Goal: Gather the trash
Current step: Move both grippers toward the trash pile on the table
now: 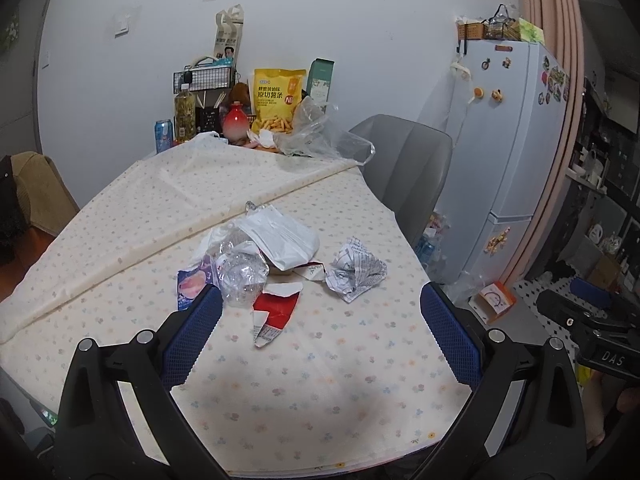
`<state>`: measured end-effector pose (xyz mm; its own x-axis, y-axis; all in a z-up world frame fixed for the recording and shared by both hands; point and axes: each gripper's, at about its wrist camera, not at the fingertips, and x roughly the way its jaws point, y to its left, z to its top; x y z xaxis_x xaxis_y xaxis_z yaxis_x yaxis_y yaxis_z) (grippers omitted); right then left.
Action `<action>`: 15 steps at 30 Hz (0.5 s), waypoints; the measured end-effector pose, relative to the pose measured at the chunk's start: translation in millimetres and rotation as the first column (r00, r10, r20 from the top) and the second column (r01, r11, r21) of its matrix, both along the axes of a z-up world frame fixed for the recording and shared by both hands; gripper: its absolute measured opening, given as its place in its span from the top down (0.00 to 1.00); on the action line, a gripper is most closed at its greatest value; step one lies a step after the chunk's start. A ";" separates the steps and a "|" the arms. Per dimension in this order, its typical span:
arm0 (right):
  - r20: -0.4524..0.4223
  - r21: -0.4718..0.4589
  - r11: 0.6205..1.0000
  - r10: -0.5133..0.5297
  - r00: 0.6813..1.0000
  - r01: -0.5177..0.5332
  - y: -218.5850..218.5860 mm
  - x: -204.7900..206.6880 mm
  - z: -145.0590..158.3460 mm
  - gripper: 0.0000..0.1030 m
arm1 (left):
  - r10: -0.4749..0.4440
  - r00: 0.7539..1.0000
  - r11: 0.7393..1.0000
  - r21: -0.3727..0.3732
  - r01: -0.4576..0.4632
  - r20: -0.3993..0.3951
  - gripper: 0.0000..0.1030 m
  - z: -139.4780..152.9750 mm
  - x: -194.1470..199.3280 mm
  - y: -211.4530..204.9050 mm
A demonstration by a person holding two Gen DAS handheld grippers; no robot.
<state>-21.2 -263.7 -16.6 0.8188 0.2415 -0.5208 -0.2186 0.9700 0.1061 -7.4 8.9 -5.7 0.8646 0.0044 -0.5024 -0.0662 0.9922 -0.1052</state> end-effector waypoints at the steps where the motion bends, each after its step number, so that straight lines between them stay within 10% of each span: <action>1: 0.004 0.000 1.000 0.001 1.000 -0.001 -0.1 -0.9 0.4 0.08 | 0.002 1.000 1.000 0.003 -0.002 0.000 0.05 0.5 -0.4 0.4; 15: 0.040 0.032 0.999 0.002 0.999 -0.003 0.1 -2.0 3.7 0.08 | 0.006 1.000 1.000 -0.012 -0.006 -0.011 0.05 0.4 -1.1 9.7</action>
<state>-23.2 -263.5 -13.0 0.8381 0.2597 -0.4798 -0.2258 0.9657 0.1282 -8.5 18.5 -5.2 0.8591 0.0036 -0.5118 -0.0734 0.9905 -0.1164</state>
